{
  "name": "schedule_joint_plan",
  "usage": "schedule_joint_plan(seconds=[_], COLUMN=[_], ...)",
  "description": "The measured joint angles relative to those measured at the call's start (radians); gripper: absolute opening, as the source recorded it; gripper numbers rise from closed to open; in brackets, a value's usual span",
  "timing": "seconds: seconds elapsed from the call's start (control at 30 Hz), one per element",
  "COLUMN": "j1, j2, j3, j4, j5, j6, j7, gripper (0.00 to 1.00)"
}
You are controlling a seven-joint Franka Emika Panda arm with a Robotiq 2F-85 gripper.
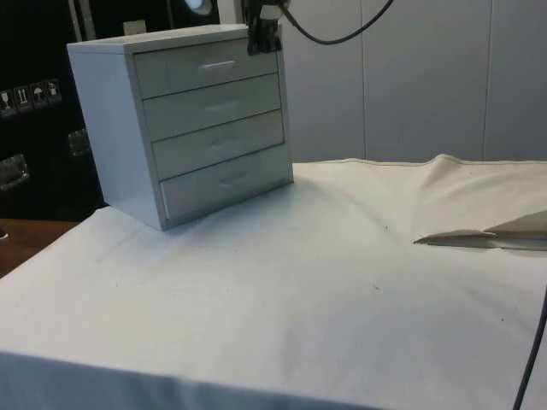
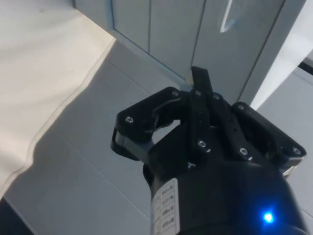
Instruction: Open the drawer, then close it.
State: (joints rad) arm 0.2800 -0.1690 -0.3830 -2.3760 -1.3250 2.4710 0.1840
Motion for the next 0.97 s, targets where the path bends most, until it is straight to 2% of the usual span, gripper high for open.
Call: schedule_joint_plan(seconds=[0.2,0.37,0.53,0.57,0.6,0.63,0.7,0.9,0.93,0.97], j1=[0.001,0.001,0.001,0.001,0.001,0.001,0.002,0.002,0.002,0.002], j2=[-0.013,-0.023,-0.027,-0.028,-0.029,-0.029,-0.029,-0.029,-0.029,-0.029], j3=[0.012,0.016,0.018,0.018,0.018,0.019,0.019,0.019,0.019,0.019], j4=[-0.017,-0.028,-0.033,-0.034,-0.034,-0.035,-0.035,-0.035,-0.035,-0.035], j5=[0.044,0.053,0.055,0.055,0.055,0.055,0.056,0.056,0.056,0.056], j6=[0.004,0.004,0.004,0.004,0.004,0.004,0.004,0.004,0.004,0.004], j7=[-0.004,-0.002,0.001,0.002,0.003,0.005,0.006,0.007,0.007,0.007], gripper=[0.0,0.0,0.26,0.26,0.31,0.37,0.55,0.85,0.85,0.96])
